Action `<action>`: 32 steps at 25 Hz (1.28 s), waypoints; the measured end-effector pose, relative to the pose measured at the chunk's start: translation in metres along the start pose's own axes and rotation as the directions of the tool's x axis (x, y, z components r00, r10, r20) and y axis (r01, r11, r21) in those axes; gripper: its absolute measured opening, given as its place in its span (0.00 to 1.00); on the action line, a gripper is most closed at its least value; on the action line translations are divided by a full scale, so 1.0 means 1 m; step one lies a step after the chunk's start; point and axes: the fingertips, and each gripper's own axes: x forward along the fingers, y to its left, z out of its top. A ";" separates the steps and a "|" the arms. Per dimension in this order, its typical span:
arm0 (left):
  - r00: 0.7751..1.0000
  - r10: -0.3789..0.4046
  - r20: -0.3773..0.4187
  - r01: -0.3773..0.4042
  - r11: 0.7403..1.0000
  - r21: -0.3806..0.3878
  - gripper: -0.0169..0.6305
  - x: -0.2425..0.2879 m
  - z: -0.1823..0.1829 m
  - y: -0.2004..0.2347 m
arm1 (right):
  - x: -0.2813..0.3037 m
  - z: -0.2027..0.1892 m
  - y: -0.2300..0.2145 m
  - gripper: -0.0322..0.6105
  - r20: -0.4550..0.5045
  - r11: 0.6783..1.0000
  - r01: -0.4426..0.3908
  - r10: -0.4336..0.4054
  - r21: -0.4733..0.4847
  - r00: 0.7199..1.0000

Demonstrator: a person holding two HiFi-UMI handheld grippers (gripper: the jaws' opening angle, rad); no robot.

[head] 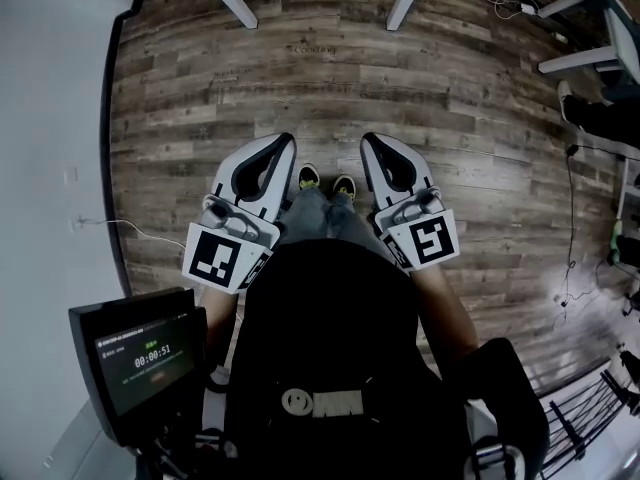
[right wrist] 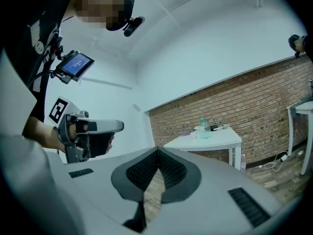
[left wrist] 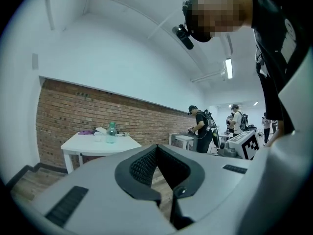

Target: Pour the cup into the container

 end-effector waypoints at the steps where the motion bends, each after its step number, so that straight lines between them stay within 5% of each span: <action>1: 1.000 0.006 0.001 -0.006 1.000 -0.002 0.03 -0.006 0.000 -0.002 | -0.004 -0.001 0.004 0.06 -0.002 1.000 0.000 0.000 -0.002 1.000; 12: 1.000 0.003 0.026 -0.002 1.000 -0.031 0.03 -0.079 -0.015 -0.026 | -0.038 -0.017 0.074 0.06 -0.023 0.999 -0.011 0.010 -0.033 1.000; 19: 0.998 -0.020 0.063 0.023 0.999 -0.047 0.03 -0.185 -0.023 -0.068 | -0.102 -0.028 0.178 0.06 -0.011 0.997 -0.004 0.003 -0.079 1.000; 32: 0.996 -0.083 0.012 0.084 0.986 -0.143 0.03 -0.211 -0.052 -0.094 | -0.124 -0.054 0.216 0.06 -0.104 0.999 0.009 -0.013 -0.043 0.995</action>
